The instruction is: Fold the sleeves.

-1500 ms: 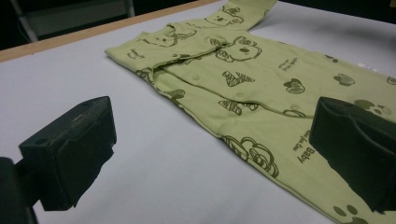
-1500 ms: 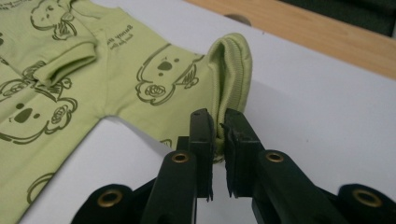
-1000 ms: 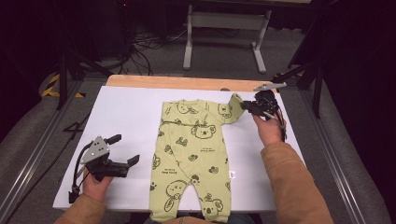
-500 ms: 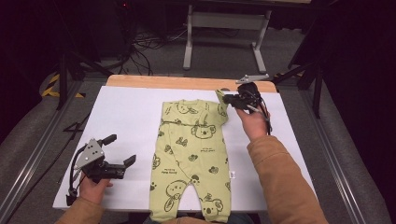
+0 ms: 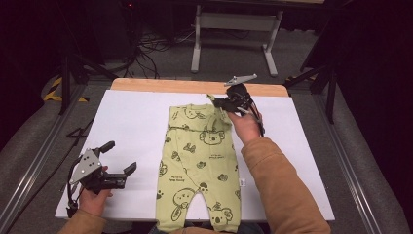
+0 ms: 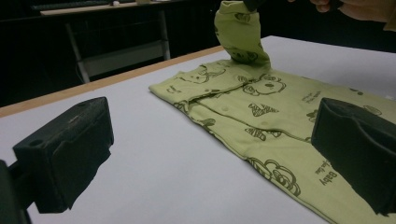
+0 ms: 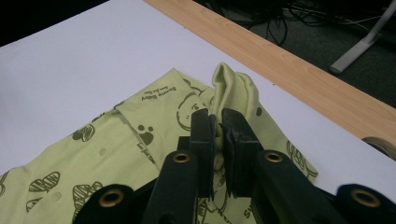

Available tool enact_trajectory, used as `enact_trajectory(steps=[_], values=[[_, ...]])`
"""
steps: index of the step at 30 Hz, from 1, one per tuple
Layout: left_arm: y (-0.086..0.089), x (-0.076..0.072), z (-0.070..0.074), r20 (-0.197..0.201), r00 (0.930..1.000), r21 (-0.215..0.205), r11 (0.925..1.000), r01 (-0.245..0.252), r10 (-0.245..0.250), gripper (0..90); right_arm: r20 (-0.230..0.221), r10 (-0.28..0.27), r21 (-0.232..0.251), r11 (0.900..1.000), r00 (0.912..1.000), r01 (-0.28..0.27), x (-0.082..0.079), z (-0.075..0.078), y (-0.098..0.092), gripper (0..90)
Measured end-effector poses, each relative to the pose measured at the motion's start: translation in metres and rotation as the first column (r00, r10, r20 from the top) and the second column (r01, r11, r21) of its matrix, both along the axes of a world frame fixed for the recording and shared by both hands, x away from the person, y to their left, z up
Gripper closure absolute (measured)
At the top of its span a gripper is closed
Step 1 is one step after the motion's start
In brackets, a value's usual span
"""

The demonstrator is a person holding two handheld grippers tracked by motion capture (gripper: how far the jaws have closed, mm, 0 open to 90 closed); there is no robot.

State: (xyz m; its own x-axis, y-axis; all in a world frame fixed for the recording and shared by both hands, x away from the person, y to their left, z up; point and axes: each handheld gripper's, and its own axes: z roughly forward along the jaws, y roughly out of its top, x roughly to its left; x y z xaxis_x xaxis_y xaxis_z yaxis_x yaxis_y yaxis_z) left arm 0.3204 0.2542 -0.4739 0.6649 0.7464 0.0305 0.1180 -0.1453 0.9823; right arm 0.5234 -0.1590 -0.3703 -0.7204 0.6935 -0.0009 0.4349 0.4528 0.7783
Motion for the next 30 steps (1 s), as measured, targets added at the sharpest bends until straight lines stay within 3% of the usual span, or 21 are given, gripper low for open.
enact_trajectory(steps=[23,30], values=[[0.0,0.0,0.0,0.01,0.9999,-0.008,0.9999,0.013,-0.013,0.0,-0.071,-0.003,-0.058,0.998,0.9975,-0.001,0.021,-0.036,0.045,83.3],[-0.005,0.001,0.0,-0.009,0.9992,-0.004,0.9993,0.038,-0.038,0.2,-0.089,-0.009,-0.087,0.996,0.996,0.001,0.025,-0.046,0.057,83.1]])
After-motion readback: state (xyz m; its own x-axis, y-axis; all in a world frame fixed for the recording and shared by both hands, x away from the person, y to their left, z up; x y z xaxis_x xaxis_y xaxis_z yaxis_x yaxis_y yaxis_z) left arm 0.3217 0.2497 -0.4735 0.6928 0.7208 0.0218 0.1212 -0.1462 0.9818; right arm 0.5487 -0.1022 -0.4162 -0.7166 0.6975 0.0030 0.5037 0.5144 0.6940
